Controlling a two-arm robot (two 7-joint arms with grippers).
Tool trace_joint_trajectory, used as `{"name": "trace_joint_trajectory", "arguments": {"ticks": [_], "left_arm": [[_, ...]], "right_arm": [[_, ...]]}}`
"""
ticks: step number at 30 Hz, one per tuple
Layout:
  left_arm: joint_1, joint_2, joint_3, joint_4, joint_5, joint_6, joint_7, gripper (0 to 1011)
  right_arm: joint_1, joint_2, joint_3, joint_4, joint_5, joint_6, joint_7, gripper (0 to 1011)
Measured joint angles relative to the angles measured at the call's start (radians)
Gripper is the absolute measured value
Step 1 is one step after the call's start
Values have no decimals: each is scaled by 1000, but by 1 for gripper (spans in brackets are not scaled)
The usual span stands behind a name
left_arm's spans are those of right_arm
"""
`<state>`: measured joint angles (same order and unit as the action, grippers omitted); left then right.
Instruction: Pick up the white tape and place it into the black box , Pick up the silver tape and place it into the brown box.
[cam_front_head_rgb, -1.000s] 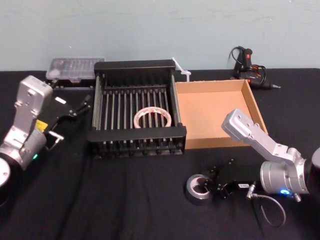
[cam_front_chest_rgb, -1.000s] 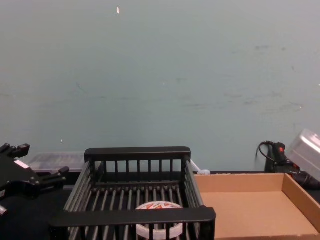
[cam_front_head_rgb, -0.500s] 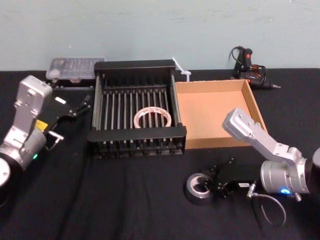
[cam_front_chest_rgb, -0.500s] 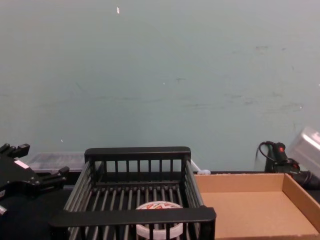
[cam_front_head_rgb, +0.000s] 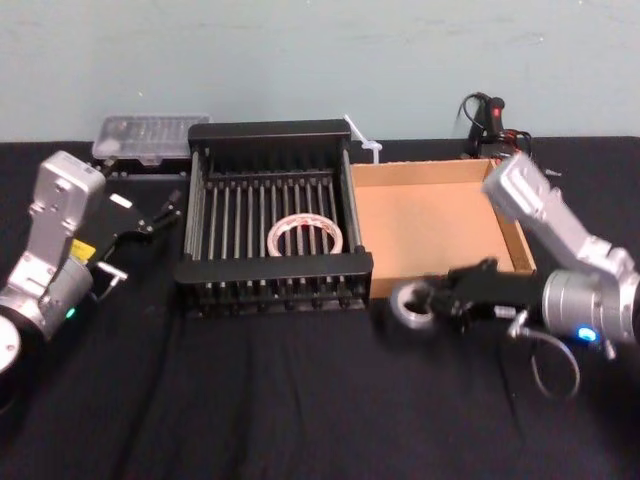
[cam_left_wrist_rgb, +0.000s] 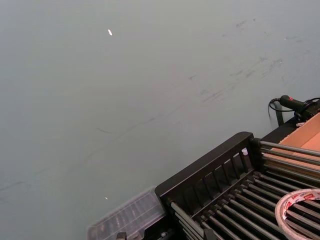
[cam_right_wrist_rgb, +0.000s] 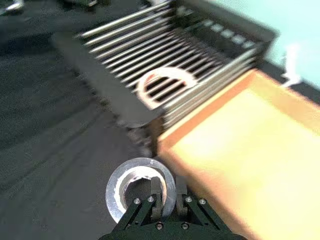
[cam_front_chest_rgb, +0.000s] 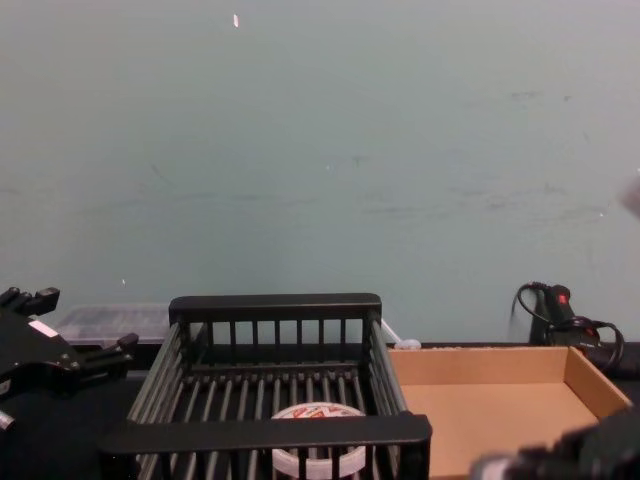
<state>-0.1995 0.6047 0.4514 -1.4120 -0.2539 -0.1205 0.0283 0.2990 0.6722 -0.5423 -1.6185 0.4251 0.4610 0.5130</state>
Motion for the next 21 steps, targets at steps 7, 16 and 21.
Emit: {"name": "trace_joint_trajectory", "arguments": {"ticks": [7,16,21], "left_arm": [[0,0,0,0,0,0,0,1001],[0,0,0,0,0,0,0,1001],[0,0,0,0,0,0,0,1001]], "right_arm": [[35,-46,33,48,-9,26,-69,174],[103,-139,65,150,-54,67,-168,174],[129,-178,73,192,-80,75,-208,175]]}}
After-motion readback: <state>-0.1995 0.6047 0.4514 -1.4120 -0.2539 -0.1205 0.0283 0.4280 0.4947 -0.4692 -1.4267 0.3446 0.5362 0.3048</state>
